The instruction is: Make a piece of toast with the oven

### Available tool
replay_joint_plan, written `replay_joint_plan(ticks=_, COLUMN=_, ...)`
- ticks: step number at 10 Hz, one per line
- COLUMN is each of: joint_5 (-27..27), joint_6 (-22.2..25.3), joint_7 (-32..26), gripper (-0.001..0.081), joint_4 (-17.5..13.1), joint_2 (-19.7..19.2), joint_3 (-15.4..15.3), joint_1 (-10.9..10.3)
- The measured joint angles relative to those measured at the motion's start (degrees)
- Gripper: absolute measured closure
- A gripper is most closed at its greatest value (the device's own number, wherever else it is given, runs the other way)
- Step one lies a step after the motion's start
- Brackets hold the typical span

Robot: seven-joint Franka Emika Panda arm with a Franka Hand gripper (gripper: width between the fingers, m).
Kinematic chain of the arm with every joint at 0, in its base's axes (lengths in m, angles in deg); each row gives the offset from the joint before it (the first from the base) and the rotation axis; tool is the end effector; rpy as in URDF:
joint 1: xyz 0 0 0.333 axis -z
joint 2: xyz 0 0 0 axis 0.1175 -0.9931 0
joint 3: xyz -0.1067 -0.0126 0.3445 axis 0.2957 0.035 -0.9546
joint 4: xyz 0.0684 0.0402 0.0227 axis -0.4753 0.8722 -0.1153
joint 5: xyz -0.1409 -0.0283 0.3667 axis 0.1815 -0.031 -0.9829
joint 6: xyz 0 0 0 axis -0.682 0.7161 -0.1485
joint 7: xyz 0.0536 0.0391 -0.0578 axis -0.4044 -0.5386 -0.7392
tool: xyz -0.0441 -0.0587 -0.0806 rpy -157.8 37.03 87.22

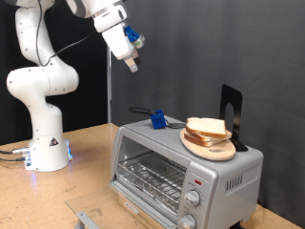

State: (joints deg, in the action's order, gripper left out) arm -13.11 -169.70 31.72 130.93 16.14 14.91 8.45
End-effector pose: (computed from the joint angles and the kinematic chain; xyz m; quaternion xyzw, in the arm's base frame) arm 0.3763 0.0728 0.5800 -0.9722 -0.0139 -0.1456 0.1827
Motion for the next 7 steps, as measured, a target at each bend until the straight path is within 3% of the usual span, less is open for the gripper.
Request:
replay_joint_plan(ticks=3, joint_5=0.0, joint_6=0.4, joint_7=4.3, gripper=-0.0002, joint_4=0.7, joint_2=0.4, joint_3=-2.5, joint_1=0.0)
replay_joint_plan(ticks=5, joint_5=-0.1, joint_6=0.4, joint_7=4.3, gripper=-0.0002, joint_4=1.1, joint_2=1.0, joint_3=-3.3, joint_1=-0.2)
replay_joint_plan(ticks=7, joint_5=0.0, joint_6=3.4, joint_7=3.1, gripper=-0.0002, joint_4=1.3, joint_2=2.6, joint_3=-3.4, joint_1=-0.5)
